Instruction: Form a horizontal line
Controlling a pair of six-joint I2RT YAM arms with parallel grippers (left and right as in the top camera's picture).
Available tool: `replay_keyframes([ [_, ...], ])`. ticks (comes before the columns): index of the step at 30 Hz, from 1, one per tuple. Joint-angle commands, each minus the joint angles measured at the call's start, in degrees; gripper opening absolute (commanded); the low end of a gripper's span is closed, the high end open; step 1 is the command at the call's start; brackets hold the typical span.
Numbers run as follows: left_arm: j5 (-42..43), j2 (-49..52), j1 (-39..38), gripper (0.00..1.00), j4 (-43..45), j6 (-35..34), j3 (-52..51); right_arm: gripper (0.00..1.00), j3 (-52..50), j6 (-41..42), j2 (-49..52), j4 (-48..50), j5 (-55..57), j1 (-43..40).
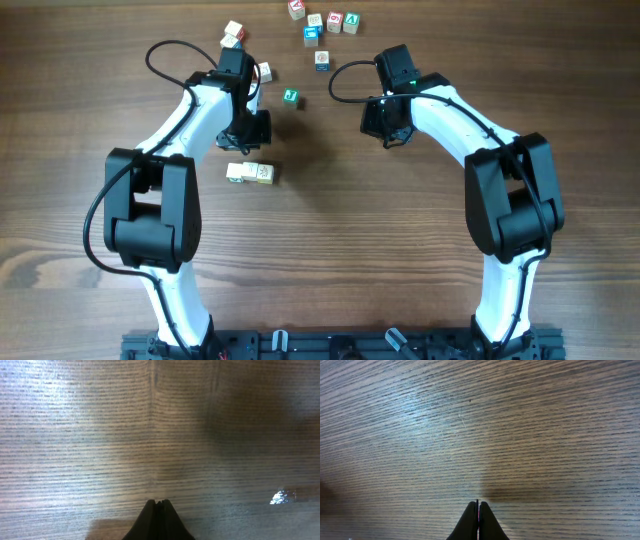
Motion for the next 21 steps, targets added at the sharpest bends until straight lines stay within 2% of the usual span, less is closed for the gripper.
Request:
replay_keyframes([
  [1,-0.74,1.18,0.04,0.04,-1.09,-0.57,0.11,0.04,0.17,0.85,-1.81,-0.24,-0.17,0.15],
  [21,-0.74,1.20,0.04,0.04,0.44,-0.57,-3.54,0.05,0.17,0.85,-1.81,-0.24,-0.17,0.15],
])
